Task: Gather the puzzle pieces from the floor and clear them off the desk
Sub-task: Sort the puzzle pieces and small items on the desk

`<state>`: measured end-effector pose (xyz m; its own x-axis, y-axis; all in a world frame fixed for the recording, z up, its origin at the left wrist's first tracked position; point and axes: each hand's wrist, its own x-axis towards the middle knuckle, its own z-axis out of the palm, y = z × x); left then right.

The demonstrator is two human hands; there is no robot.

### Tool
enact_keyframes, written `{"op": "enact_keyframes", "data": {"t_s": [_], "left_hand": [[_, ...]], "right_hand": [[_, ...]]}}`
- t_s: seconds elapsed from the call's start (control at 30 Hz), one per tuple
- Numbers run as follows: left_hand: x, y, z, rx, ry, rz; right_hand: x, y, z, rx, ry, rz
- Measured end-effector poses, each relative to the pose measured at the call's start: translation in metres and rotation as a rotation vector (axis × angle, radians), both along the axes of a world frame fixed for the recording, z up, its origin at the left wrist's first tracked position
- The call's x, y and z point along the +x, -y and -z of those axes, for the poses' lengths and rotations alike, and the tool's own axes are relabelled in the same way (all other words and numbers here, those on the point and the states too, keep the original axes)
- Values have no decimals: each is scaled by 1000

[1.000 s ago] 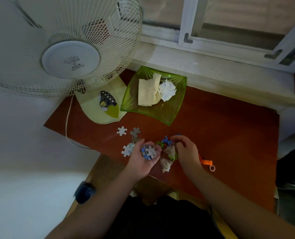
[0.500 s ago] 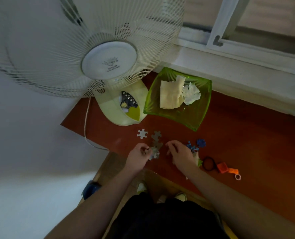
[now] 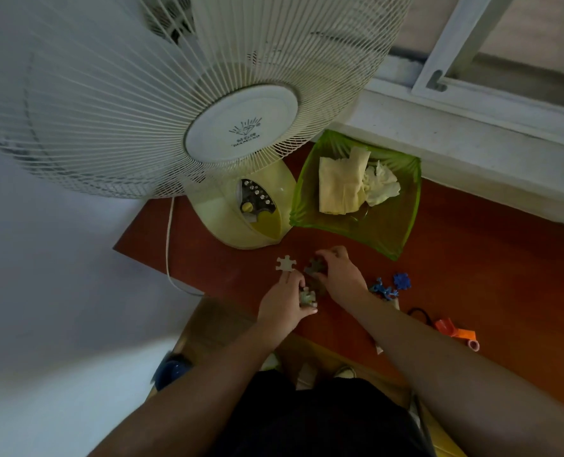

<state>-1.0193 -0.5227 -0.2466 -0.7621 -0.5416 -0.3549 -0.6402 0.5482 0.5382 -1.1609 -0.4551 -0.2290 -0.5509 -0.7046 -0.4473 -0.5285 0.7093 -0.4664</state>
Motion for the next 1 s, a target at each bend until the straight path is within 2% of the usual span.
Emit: {"op": "enact_keyframes", "data": {"t_s": [0.17,0.27,0.43,0.5,0.6,0.7,0.8,1.0], "left_hand": [[9,10,3,-59,-52,-12],[14,23,7,-43,-85,1],[11,42,12,-67,-123,-57],[4,46,12,-139,-121,-71],[-6,49,13,-237,-35,-13],[-11,47,16,-299,68,51],[-14,47,19,-296,118,57],[-15,54,21,-262,76,29]], "right_hand": [[-4,8,2,49,-68,-17],[-8,5,2,-33,-33,15],[-10,-9,7,-175,40,186],[-9,-13,9,-162,36,108],[0,-14,8,-27,72,-83],[8,-12,9,70,9,-186],[10,-9,8,83,-29,-159],[9,-18,6,-34,33,9]]}}
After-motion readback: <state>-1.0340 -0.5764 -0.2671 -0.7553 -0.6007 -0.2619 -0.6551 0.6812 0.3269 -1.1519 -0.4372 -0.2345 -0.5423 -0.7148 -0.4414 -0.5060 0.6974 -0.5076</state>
